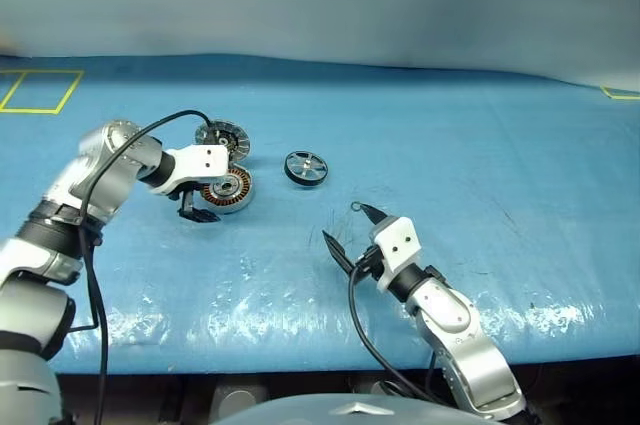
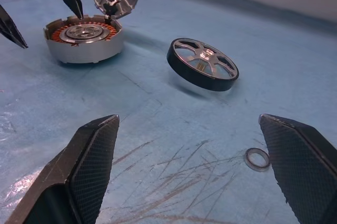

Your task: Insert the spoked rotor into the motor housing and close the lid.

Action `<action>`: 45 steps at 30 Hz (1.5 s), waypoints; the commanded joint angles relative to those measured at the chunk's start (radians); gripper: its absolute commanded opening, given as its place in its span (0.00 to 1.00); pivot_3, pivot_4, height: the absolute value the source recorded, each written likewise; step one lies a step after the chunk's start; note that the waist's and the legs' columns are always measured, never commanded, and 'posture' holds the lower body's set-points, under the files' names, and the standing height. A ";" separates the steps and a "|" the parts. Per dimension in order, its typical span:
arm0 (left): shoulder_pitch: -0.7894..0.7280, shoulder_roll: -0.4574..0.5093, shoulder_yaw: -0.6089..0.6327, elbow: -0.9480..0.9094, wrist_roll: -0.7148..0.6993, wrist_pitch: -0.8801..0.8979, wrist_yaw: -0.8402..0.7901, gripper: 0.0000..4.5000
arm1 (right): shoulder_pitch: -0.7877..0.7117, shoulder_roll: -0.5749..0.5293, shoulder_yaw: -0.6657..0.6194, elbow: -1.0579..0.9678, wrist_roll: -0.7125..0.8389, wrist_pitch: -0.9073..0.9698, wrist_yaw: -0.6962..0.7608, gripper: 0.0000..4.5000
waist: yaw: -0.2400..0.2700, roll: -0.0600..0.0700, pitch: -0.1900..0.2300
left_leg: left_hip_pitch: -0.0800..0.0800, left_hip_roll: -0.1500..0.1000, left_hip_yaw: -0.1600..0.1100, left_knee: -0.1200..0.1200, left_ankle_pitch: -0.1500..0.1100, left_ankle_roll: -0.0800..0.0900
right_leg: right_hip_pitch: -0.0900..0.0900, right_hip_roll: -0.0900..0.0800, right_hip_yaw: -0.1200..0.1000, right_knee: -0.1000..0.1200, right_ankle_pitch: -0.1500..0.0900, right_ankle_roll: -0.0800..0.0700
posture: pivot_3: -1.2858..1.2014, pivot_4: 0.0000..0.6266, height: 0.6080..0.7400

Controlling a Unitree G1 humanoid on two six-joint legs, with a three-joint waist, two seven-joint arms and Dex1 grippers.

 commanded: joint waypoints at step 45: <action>-0.225 -0.162 -0.165 0.205 0.235 0.028 -0.237 1.00 | -0.048 -0.035 0.023 -0.041 0.020 0.126 0.079 0.99 | -0.004 0.000 0.000 | 0.002 0.000 -0.003 0.003 0.000 0.000 | 0.000 0.002 -0.001 0.011 -0.002 -0.001 | 0.52 0.24 1.00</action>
